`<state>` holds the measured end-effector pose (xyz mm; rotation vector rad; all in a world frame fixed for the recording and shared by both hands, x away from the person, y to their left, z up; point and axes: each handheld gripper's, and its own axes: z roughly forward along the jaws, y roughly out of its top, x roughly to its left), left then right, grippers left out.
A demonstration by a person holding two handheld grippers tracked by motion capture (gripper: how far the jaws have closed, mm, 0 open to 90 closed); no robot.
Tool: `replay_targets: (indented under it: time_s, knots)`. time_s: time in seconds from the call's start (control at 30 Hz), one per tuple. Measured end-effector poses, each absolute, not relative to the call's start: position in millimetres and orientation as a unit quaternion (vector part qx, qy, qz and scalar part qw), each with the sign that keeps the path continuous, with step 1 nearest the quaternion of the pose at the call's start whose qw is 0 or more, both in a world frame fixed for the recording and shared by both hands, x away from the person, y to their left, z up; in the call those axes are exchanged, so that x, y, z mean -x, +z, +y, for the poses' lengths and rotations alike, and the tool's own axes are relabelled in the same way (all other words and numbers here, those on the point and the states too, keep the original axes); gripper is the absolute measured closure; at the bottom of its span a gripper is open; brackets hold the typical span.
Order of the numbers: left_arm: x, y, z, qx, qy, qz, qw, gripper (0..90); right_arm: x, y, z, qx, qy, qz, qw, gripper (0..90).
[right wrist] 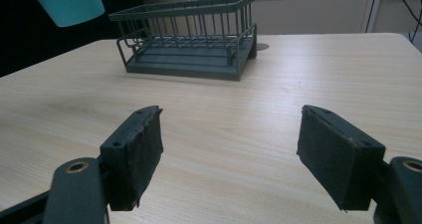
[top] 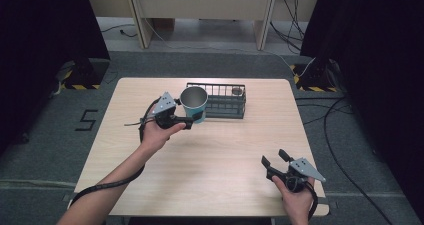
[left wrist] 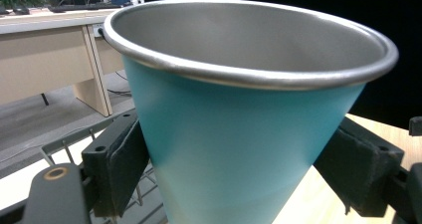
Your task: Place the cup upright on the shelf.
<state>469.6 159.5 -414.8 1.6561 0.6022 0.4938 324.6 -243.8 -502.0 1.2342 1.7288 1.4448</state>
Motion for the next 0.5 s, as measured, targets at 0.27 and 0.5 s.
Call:
replay_targets:
  time_s: [0.27,0.5]
  knots:
    - [-476,-409,154,-0.719,0.215,0.257,0.609,17.6,-325,-503,-243,-0.462,0.538,0.646,0.282,26.3]
    - [-482,-405,149,-0.720,0.216,0.256,0.608,17.6,-325,-504,-244,-0.461,0.537,0.648,0.283,26.3]
